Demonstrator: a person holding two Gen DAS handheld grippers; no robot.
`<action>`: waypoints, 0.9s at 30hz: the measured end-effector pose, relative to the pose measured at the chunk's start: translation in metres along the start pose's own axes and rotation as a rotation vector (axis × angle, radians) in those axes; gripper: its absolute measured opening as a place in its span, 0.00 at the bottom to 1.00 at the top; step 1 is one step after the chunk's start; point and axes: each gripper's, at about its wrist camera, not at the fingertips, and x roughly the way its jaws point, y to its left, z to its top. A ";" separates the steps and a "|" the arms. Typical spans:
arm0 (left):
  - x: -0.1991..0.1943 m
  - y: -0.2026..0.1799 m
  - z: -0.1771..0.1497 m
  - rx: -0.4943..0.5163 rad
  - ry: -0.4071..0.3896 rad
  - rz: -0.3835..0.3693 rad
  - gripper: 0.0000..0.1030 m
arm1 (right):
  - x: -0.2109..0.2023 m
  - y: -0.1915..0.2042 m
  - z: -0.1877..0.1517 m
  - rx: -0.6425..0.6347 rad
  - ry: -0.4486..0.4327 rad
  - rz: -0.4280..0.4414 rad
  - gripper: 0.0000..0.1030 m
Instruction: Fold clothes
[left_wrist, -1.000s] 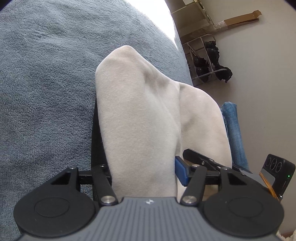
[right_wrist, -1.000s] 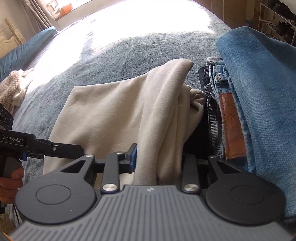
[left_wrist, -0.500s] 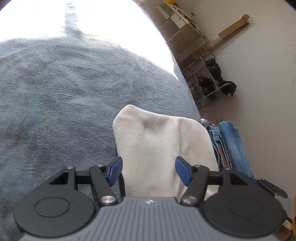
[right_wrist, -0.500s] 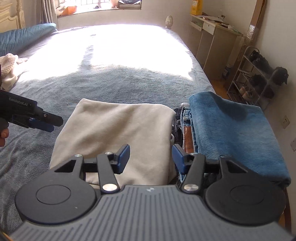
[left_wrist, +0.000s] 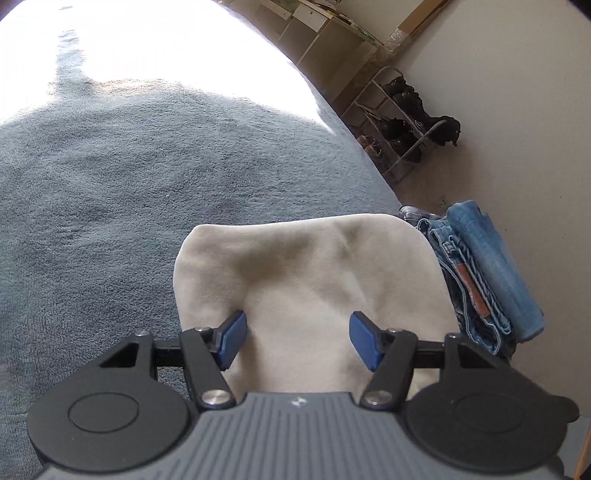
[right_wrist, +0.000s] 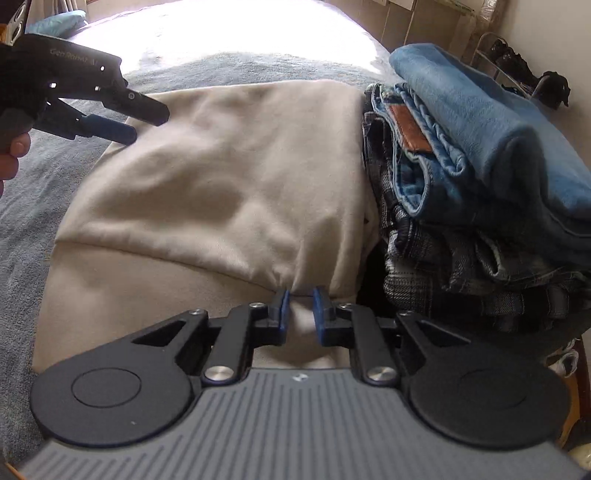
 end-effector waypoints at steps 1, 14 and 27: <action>-0.002 -0.002 0.001 0.002 -0.003 0.001 0.61 | -0.011 0.002 0.010 -0.018 -0.058 -0.014 0.12; 0.024 0.005 0.013 -0.005 -0.135 0.021 0.60 | 0.089 0.000 0.095 -0.007 -0.290 -0.124 0.08; -0.003 -0.013 0.016 0.118 -0.114 0.037 0.61 | 0.075 -0.012 0.073 0.016 -0.309 -0.098 0.05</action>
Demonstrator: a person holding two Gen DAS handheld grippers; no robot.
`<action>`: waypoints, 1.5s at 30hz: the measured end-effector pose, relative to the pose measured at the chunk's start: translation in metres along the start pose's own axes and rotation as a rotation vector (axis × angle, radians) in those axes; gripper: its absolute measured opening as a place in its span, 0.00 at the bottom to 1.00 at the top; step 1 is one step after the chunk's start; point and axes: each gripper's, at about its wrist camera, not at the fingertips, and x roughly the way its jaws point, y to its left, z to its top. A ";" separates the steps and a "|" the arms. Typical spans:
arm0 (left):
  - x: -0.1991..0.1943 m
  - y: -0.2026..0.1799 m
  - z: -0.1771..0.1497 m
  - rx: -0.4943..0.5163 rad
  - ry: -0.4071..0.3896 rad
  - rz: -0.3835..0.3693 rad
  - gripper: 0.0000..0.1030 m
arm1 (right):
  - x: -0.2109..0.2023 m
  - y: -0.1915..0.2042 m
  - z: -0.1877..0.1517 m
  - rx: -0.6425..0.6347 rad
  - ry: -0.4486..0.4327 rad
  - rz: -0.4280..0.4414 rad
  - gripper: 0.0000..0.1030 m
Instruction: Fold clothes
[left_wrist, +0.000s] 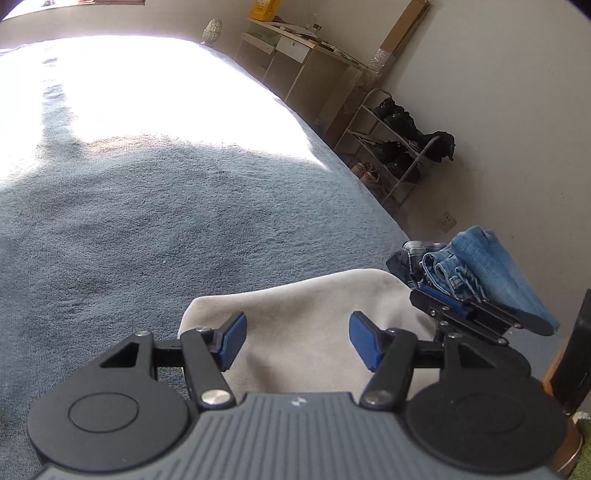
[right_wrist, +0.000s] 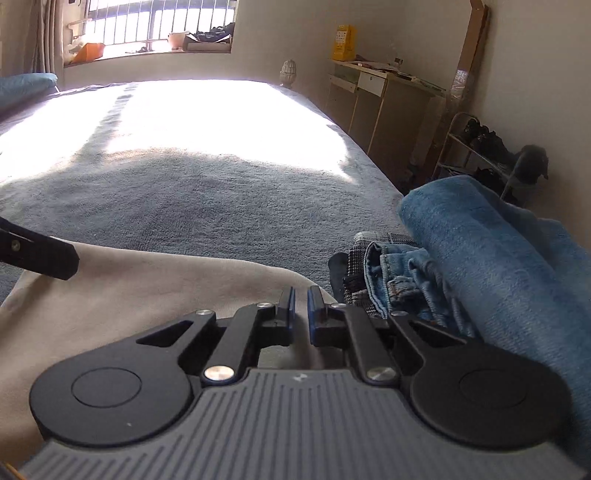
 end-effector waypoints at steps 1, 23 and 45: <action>-0.008 -0.004 -0.002 0.008 0.002 -0.011 0.61 | -0.015 -0.002 0.000 0.000 -0.006 0.010 0.05; -0.055 -0.071 -0.083 0.154 0.206 -0.208 0.59 | -0.093 -0.008 -0.050 0.016 0.194 0.184 0.06; -0.055 -0.092 -0.089 0.025 0.430 -0.031 0.67 | -0.128 0.004 -0.068 0.096 0.441 0.262 0.07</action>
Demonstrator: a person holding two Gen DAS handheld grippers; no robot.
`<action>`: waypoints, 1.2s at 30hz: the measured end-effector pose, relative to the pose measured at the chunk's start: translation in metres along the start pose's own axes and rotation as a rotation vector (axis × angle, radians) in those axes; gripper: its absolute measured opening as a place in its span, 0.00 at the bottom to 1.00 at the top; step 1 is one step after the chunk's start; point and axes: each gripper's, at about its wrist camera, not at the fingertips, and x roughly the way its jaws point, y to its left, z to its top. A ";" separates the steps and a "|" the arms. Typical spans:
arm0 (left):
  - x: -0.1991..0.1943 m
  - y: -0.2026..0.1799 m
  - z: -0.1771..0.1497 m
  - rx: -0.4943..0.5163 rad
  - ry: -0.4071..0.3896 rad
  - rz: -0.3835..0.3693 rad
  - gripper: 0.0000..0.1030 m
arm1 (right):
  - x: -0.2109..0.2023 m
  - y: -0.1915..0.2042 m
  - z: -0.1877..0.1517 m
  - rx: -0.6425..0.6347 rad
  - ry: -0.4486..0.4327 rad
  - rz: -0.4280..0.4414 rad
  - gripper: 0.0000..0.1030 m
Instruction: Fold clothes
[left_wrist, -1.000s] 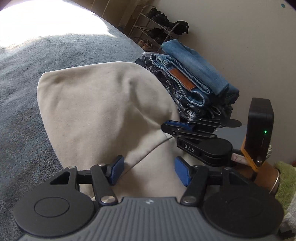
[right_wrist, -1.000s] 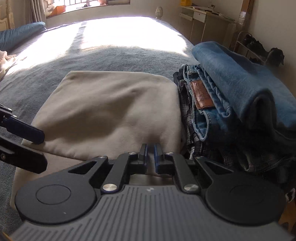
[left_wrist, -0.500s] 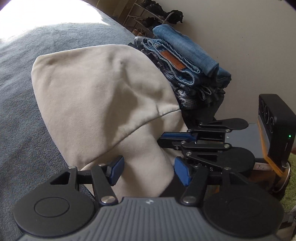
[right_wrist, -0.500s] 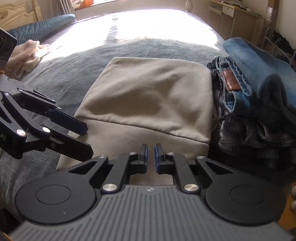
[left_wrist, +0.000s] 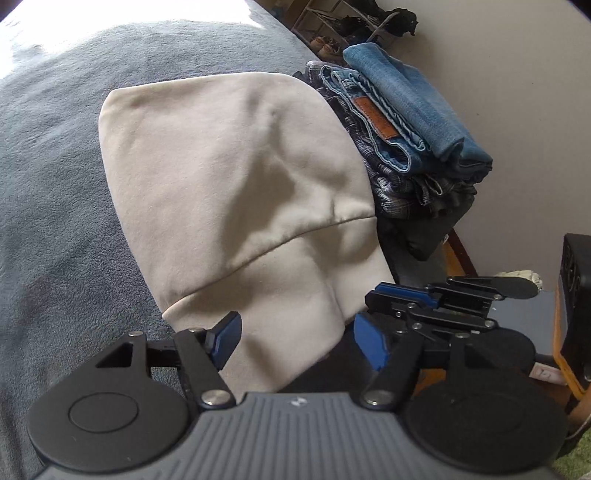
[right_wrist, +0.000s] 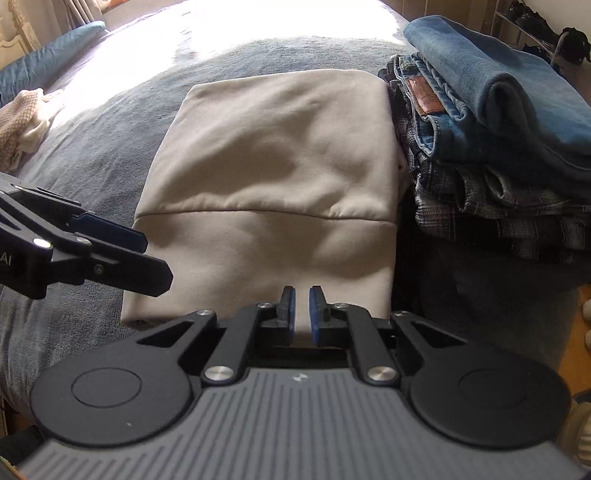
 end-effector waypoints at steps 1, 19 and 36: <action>-0.002 -0.002 0.001 -0.016 0.014 0.023 0.68 | -0.002 0.000 -0.001 0.018 0.022 -0.010 0.07; -0.002 0.021 -0.013 -0.178 0.188 0.298 0.73 | -0.011 0.004 0.016 0.174 0.082 0.031 0.09; -0.138 -0.063 -0.002 -0.049 -0.314 0.255 0.98 | -0.091 0.039 0.038 0.115 0.088 -0.022 0.35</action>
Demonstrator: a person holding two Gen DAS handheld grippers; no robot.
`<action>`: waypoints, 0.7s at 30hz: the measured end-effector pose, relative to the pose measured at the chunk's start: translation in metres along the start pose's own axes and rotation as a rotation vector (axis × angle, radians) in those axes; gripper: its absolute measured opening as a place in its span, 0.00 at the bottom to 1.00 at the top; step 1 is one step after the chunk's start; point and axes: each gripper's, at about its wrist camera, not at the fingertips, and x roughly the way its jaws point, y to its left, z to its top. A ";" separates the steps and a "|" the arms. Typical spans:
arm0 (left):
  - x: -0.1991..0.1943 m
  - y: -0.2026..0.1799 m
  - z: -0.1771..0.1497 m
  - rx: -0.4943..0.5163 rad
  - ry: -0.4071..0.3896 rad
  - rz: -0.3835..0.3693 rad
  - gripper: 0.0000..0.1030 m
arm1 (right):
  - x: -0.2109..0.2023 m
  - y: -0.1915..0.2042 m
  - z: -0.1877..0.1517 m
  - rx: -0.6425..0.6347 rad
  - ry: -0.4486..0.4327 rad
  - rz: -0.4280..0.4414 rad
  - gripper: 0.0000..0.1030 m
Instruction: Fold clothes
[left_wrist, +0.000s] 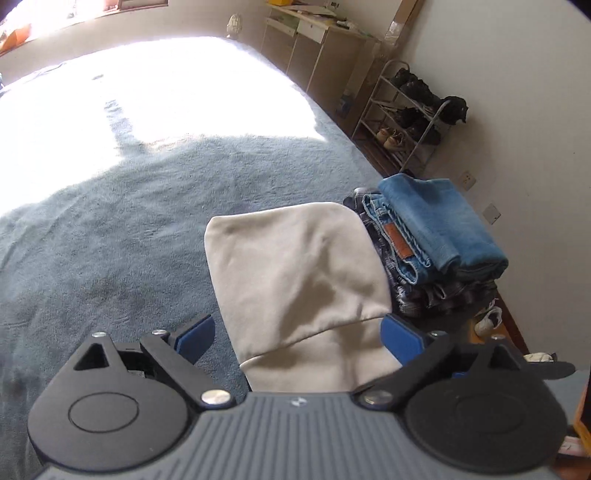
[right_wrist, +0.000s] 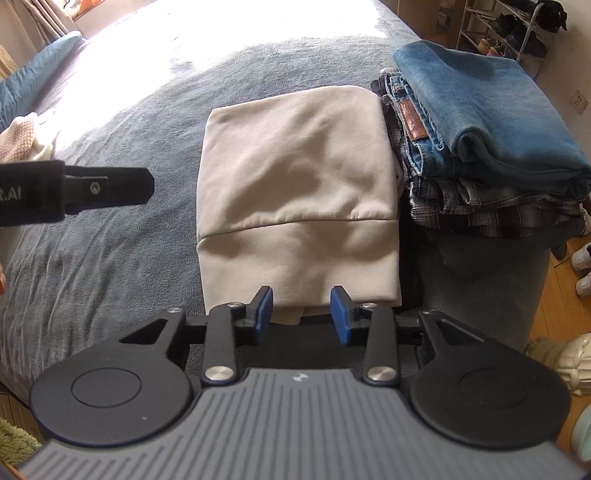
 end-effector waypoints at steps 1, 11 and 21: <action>-0.007 -0.002 0.001 0.014 -0.013 0.009 0.98 | -0.010 0.003 -0.001 0.010 -0.019 -0.013 0.41; -0.124 -0.014 -0.006 0.118 -0.295 0.165 0.98 | -0.112 0.044 -0.023 0.034 -0.154 -0.122 0.53; -0.193 -0.015 -0.009 0.121 -0.477 0.210 1.00 | -0.180 0.077 -0.023 -0.008 -0.343 -0.155 0.81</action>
